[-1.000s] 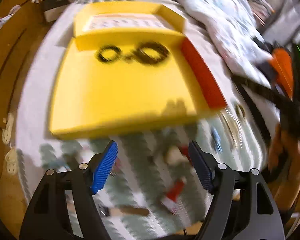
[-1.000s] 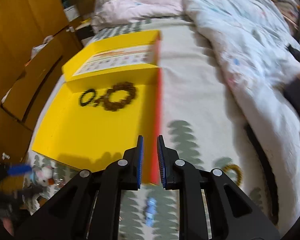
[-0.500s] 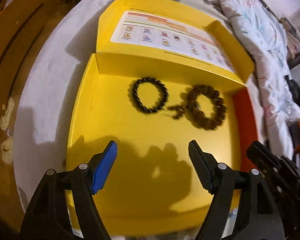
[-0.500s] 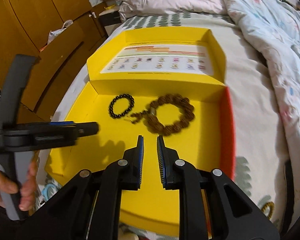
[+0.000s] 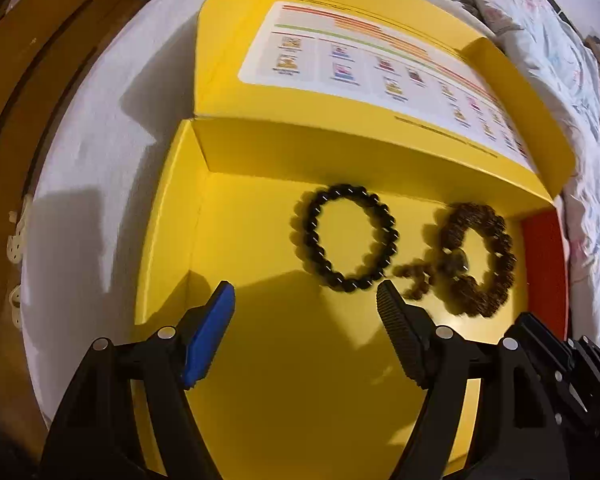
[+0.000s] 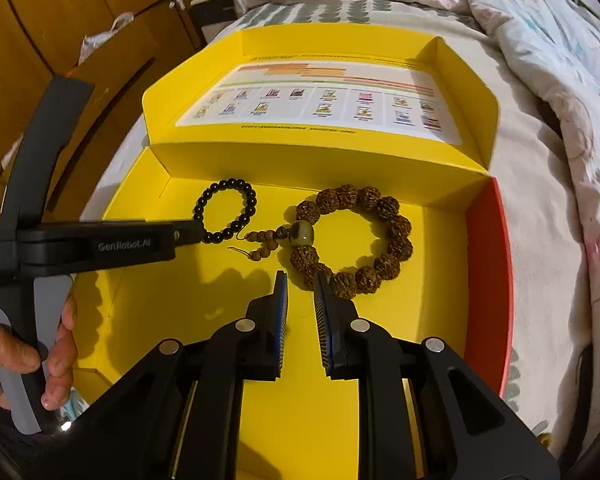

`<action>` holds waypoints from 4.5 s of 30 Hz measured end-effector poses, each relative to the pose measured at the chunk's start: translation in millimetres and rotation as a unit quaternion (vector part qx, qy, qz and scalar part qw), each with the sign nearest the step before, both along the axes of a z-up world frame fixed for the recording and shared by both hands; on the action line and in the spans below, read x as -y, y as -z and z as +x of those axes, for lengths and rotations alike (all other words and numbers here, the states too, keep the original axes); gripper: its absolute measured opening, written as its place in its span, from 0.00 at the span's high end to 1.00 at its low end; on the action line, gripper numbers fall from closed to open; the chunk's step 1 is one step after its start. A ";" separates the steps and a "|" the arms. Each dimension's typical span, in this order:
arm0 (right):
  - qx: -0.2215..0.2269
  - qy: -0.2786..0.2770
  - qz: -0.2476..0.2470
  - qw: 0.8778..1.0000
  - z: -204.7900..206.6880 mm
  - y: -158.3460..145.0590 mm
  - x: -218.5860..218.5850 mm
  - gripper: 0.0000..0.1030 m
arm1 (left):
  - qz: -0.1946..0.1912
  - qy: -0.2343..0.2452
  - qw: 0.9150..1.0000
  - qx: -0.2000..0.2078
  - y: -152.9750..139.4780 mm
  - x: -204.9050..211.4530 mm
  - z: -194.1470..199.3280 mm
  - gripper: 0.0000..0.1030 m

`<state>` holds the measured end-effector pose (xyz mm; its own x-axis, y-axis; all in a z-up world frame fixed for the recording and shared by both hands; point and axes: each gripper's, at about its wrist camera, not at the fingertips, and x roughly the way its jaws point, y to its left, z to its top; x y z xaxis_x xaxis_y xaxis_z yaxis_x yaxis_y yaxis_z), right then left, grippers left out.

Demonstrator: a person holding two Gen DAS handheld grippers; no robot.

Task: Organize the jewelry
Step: 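Move both open tools back over the jewelry box, then grasp the black bead bracelet with the left tool while the right tool grasps the brown rudraksha bracelet, then lift both bracelets out of the box over the bedspread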

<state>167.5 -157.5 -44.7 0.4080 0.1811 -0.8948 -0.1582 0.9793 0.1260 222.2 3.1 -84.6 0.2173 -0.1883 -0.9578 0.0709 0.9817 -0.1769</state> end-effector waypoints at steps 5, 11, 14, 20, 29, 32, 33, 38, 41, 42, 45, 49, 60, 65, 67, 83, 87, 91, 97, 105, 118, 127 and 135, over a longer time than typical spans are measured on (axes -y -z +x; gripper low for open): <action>-0.006 -0.014 -0.028 0.999 10.9 3.9 -8.7 0.81 | 0.019 -0.001 1.000 0.018 -1.8 -3.3 4.1 0.29; -0.021 -0.033 -0.048 0.998 22.5 15.2 -15.8 0.81 | 0.045 0.018 0.999 0.024 3.2 7.9 8.0 0.29; -0.029 -0.035 -0.049 0.998 27.7 22.5 -17.8 0.81 | 0.065 0.027 0.997 0.027 6.6 13.6 8.8 0.29; -0.027 -0.047 -0.042 0.998 34.7 30.5 -24.0 0.81 | 0.084 0.031 0.995 0.032 11.1 18.7 13.0 0.29; -0.026 -0.044 -0.048 0.998 39.5 33.6 -17.9 0.81 | 0.100 0.034 0.994 0.042 16.4 29.4 19.3 0.29; -0.026 -0.044 -0.049 0.998 39.2 34.2 -16.9 0.80 | 0.103 0.037 0.993 0.041 17.8 32.3 21.9 0.29; -0.026 -0.045 -0.050 0.997 39.4 34.3 -17.4 0.80 | 0.106 0.037 0.993 0.041 18.1 32.5 21.9 0.30; -0.030 -0.050 -0.054 0.997 38.6 36.1 -20.3 0.51 | 0.109 0.033 0.993 0.043 21.1 36.8 22.7 0.35; -0.027 -0.051 -0.064 0.996 38.2 38.6 -21.5 0.47 | 0.107 0.031 0.993 0.040 21.7 35.5 23.4 0.37; -0.033 -0.052 -0.056 0.997 38.9 40.6 -20.8 0.47 | 0.106 0.031 0.993 0.040 22.0 34.4 23.6 0.37; -0.033 -0.050 -0.057 0.997 39.1 42.7 -21.0 0.47 | 0.110 0.031 0.993 0.041 21.5 33.3 24.4 0.37; -0.035 -0.051 -0.058 0.996 39.2 46.3 -20.1 0.49 | 0.110 0.030 0.993 0.043 21.7 32.7 24.1 0.38; -0.031 -0.070 -0.089 0.993 37.0 53.5 -21.2 0.49 | 0.093 0.037 0.994 0.040 19.1 30.0 23.6 0.62; -0.034 -0.063 -0.077 0.994 39.0 54.4 -18.5 0.58 | 0.072 0.040 0.996 0.036 19.3 27.9 24.7 0.74; -0.037 -0.051 -0.070 0.996 40.9 53.7 -13.1 0.65 | 0.064 0.043 0.996 0.035 19.8 30.0 25.0 0.76; -0.048 -0.040 -0.038 0.997 39.7 50.5 -12.7 0.80 | 0.040 0.045 0.998 0.028 16.9 29.8 22.7 0.90; -0.057 -0.038 -0.015 0.998 39.0 49.5 -8.5 0.80 | 0.034 0.045 0.998 0.033 11.6 29.7 19.6 0.90; -0.057 -0.023 0.015 0.998 39.4 42.0 1.2 0.80 | 0.026 0.044 0.998 0.038 2.1 23.0 17.5 0.90; -0.049 -0.014 0.078 0.996 35.1 19.5 14.7 0.80 | 0.005 0.041 0.998 0.045 -16.1 12.5 12.2 0.90; -0.032 -0.006 0.130 0.991 25.1 -13.9 31.6 0.80 | -0.011 0.041 0.997 0.063 -45.9 10.5 -0.7 0.90; 0.003 0.008 0.180 0.984 -8.6 -71.5 56.0 0.80 | -0.018 0.044 0.995 0.091 -87.7 12.9 -27.0 0.91; 0.022 0.015 0.215 0.976 -39.8 -108.0 73.3 0.80 | -0.023 0.052 0.992 0.109 -119.2 10.1 -53.7 0.91; 0.045 0.028 0.215 0.975 -92.6 -145.6 92.8 0.80 | -0.026 0.079 0.988 0.130 -152.1 15.1 -95.6 0.91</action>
